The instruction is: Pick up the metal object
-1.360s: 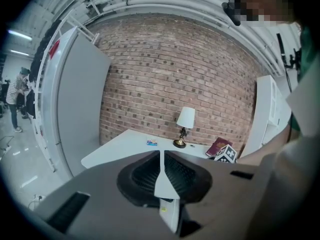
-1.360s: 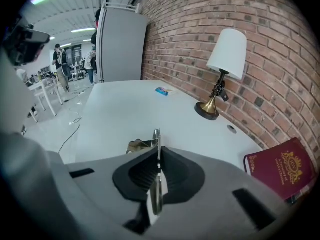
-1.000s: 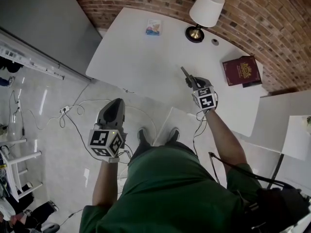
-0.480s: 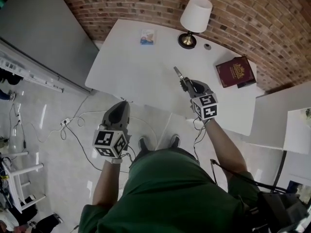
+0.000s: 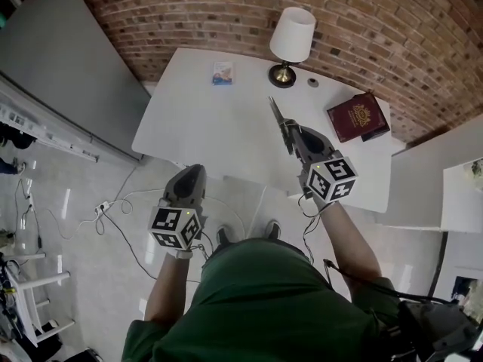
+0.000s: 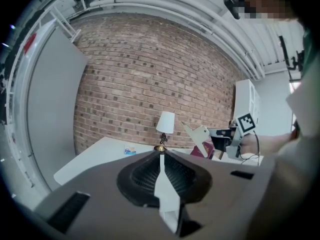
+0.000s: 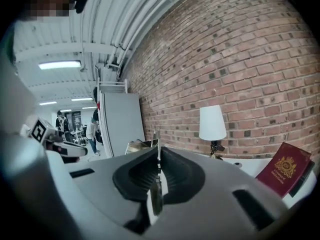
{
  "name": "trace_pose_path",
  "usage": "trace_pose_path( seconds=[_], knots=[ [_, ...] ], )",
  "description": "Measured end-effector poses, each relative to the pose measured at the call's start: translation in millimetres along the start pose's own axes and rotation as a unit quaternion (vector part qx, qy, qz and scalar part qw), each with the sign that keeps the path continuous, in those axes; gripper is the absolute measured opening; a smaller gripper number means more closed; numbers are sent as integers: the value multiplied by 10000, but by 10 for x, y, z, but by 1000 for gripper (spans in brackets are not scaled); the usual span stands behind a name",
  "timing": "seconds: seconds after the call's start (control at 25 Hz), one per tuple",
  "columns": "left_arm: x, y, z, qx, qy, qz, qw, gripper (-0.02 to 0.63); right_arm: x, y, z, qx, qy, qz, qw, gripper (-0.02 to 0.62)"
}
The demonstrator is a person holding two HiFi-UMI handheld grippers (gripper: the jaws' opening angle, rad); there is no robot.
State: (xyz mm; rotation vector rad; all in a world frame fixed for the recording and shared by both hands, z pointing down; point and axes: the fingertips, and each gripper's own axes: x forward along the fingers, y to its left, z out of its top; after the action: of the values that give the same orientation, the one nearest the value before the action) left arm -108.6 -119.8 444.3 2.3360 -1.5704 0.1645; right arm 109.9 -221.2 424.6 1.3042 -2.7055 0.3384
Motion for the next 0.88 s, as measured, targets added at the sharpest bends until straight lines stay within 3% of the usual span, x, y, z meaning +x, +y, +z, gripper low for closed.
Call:
trace_pose_path(
  seconds=[0.48, 0.88],
  knots=[
    [31, 5, 50, 47, -75, -125, 9999, 20, -301, 173, 642, 650, -951, 223, 9931, 6],
    [148, 2, 23, 1, 32, -268, 9996, 18, -332, 256, 762, 925, -1168, 386, 9881, 6]
  ],
)
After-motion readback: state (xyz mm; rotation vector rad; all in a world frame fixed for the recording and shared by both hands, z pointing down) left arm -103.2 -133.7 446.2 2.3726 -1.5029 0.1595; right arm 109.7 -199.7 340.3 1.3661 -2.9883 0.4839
